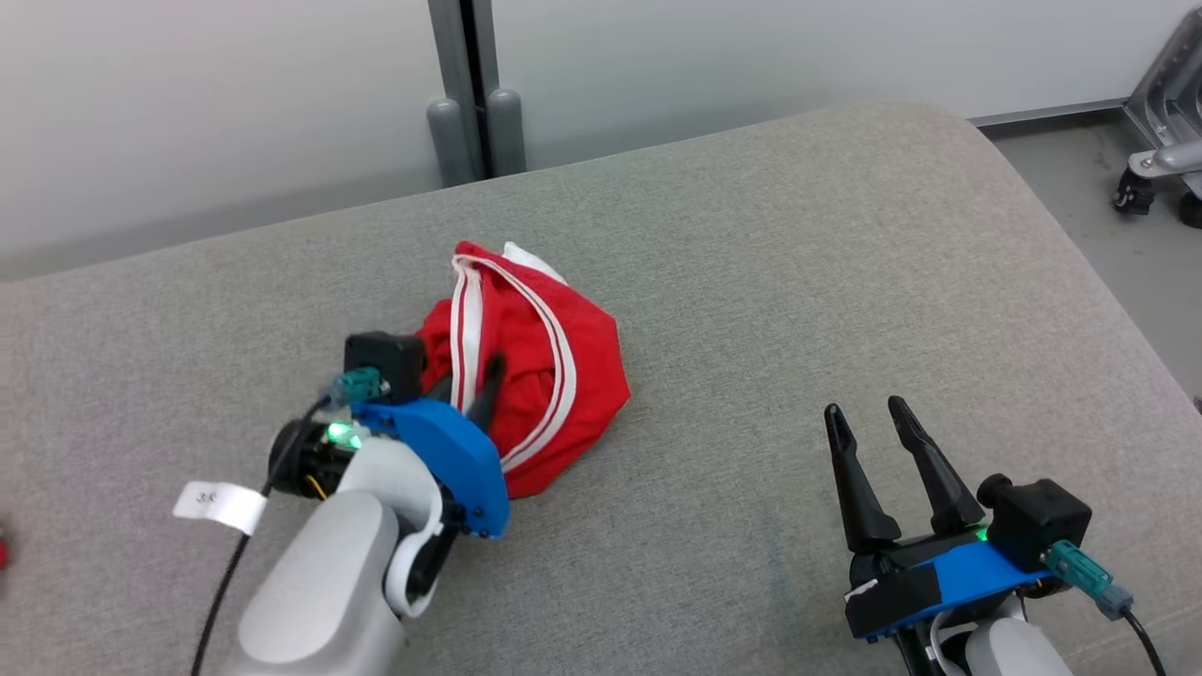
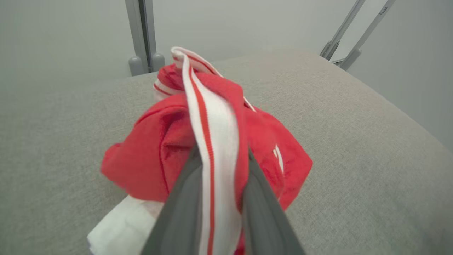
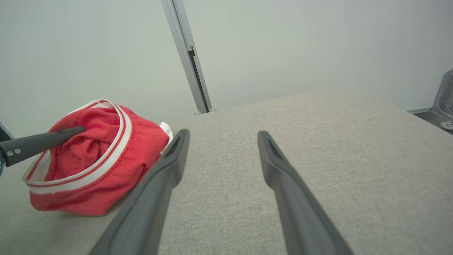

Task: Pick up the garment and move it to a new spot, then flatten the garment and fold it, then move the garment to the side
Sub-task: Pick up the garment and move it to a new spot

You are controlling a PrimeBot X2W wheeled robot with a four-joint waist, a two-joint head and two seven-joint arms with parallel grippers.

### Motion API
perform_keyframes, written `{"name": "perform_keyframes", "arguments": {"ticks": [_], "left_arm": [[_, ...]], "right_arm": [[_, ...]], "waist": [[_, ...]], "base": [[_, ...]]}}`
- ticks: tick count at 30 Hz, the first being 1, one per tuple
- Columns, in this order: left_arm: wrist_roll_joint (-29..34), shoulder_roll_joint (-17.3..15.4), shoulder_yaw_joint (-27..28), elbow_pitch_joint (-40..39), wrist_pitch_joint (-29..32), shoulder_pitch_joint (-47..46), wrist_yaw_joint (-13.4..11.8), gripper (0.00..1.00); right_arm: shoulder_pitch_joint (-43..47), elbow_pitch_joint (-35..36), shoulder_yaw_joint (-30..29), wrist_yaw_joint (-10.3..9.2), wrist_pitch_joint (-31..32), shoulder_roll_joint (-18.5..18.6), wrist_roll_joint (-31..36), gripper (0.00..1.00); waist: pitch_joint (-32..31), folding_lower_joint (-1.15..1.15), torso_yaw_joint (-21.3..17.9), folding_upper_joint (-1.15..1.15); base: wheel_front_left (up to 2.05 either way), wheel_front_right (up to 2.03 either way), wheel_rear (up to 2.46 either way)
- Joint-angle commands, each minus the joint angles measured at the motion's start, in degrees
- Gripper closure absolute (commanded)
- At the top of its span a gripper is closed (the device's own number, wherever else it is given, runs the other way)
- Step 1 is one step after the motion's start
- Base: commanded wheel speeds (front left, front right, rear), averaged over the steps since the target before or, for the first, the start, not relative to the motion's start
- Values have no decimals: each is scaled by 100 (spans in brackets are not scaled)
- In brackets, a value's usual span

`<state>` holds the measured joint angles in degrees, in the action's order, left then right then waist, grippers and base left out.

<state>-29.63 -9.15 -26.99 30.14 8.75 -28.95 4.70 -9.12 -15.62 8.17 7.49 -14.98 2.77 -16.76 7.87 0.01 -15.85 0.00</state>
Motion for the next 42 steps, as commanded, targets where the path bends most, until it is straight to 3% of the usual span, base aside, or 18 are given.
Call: {"name": "perform_keyframes", "arguments": {"ticks": [1,2,10,13,17,23,29,35,42], "left_arm": [[18,67,-46,117,-113,100,-4,14],[36,128,-76,240,-233,136,4,0],[-64,336,-58,433,-1377,334,104,0],[-113,221,100,211,-1937,592,68,0],[-65,32,196,-100,-2247,984,64,0],[160,-203,608,-709,-2396,1652,-133,0],[494,-213,1317,-1418,-2400,2336,-190,0],[751,-181,1800,-1479,-2401,2722,-205,0],[935,-185,1980,-1337,-2402,2880,-127,0]], "right_arm": [[-32,10,-11,1,-28,21,-21,0],[-18,7,-11,1,-28,22,-18,0],[118,-22,-166,1,-26,22,58,0],[187,-33,-240,1,-27,22,131,0],[282,-42,-347,1,-27,23,204,0],[422,-16,-533,1,19,23,287,0],[558,47,-650,1,94,21,314,0],[610,70,-691,1,158,22,372,0],[737,-10,-933,1,202,22,451,0]], "waist": [[15,-1,58,0],[9,-1,106,0],[-163,-1,590,0],[-316,-1,836,0],[-462,-1,1061,0],[-651,-1,1320,0],[-791,-1,1470,0],[-839,-1,1500,0],[-868,-1,1463,0]], "base": [[0,0,0],[0,0,0],[0,0,0],[0,0,0],[0,0,0],[0,0,0],[0,0,0],[0,0,0],[0,0,0]]}}
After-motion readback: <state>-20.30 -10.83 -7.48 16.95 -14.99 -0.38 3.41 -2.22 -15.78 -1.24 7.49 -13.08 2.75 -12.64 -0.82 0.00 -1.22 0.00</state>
